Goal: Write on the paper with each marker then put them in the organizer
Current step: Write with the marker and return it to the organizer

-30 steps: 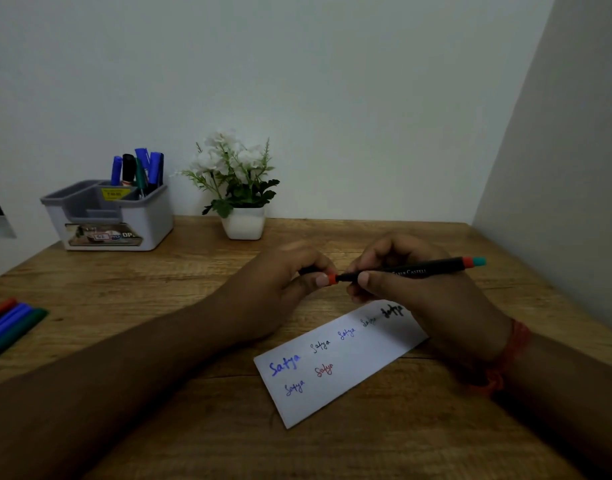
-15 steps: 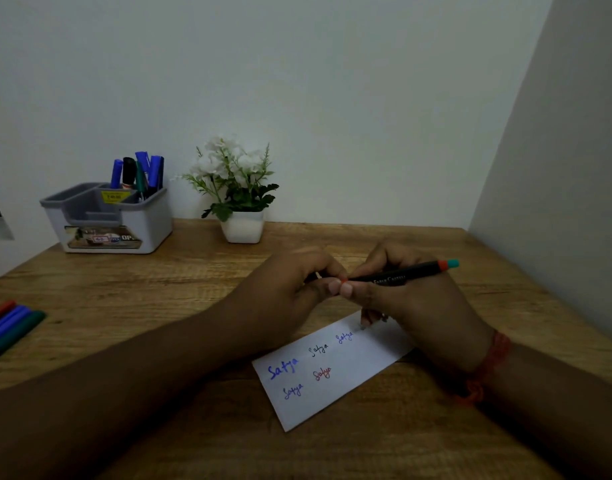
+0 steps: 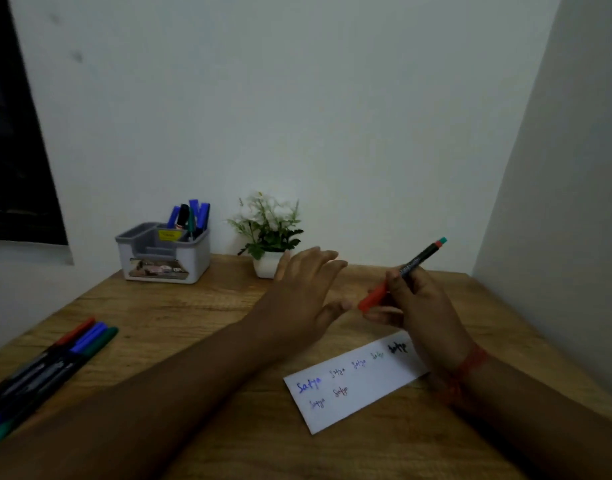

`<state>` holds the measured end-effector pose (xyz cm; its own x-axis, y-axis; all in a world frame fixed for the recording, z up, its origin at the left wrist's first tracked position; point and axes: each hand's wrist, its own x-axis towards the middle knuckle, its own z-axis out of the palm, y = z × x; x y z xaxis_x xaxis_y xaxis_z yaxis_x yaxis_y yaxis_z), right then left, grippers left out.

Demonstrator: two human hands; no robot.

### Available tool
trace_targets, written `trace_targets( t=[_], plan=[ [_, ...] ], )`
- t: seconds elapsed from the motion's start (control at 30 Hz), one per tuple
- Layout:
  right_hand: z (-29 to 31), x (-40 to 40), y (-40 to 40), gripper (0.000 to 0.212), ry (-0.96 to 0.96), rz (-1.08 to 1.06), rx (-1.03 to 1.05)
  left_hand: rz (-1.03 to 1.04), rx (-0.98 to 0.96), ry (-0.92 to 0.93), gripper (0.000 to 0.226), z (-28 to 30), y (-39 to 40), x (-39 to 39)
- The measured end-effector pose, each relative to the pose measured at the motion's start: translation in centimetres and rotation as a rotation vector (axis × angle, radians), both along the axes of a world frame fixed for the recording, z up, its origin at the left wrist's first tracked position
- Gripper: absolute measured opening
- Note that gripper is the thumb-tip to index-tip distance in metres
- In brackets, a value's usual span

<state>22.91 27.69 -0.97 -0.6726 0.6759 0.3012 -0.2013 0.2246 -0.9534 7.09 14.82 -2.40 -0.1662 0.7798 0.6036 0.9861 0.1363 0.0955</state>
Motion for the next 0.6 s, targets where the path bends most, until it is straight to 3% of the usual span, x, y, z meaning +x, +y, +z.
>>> trace_targets(
  t=[0.1, 0.3, 0.6],
  plan=[
    [0.3, -0.4, -0.1, 0.026, -0.087, 0.043, 0.026, 0.176, -0.119, 0.150, 0.083, 0.2, -0.6, -1.9],
    [1.9, -4.3, -1.0, 0.016, -0.311, 0.119, 0.186, 0.327, -0.168, 0.203, 0.083, 2.3, -2.3, -4.6],
    [3.9, -12.8, -5.9, 0.012, -0.335, 0.026, 0.559, 0.620, -0.154, 0.216, 0.086, 4.2, -11.2, -13.5]
  ],
)
